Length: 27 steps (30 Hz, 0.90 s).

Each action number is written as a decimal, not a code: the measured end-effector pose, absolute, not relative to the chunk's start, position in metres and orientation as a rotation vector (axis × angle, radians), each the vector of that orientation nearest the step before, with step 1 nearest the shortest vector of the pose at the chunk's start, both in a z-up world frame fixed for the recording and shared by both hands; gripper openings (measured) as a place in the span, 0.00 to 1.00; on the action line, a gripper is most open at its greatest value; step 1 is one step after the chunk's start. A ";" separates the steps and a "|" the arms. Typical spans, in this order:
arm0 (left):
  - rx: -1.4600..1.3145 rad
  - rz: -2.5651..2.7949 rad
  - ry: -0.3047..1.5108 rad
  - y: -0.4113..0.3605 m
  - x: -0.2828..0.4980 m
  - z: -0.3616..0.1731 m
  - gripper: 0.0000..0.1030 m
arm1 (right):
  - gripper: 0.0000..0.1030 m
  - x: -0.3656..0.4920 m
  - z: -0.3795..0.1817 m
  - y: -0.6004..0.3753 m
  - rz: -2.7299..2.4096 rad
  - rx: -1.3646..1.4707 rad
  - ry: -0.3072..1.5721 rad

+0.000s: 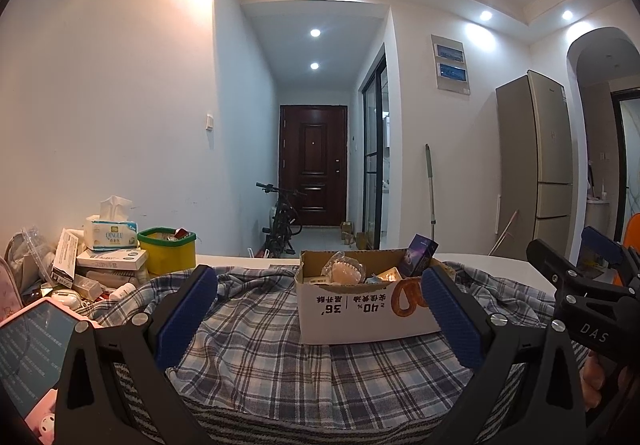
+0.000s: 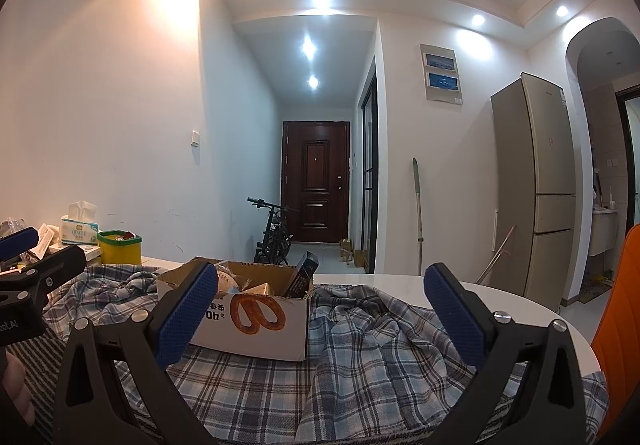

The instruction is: Organize objects

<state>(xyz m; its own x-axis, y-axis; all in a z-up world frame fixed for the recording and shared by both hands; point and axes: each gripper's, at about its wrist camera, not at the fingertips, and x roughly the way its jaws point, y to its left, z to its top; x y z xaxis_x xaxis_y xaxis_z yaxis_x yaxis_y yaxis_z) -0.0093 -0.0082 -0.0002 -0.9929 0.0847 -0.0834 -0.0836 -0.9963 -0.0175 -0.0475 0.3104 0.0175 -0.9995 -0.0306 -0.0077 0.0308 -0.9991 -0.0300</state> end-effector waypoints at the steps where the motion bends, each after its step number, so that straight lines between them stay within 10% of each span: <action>1: -0.126 3.054 -0.019 -0.008 -0.009 0.000 1.00 | 1.00 -0.048 0.017 0.310 -3.111 0.013 0.046; 27: -0.144 3.052 -0.015 -0.006 -0.012 -0.002 1.00 | 1.00 -0.048 0.017 0.310 -3.111 0.013 0.045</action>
<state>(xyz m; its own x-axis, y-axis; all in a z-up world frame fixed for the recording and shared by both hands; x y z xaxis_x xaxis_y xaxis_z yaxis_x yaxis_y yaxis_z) -0.0123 -0.0065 -0.0022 -0.9918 0.0869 -0.0936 -0.0859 -0.9962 -0.0138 -0.0480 0.3104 0.0174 -0.9995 -0.0297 -0.0089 0.0299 -0.9991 -0.0291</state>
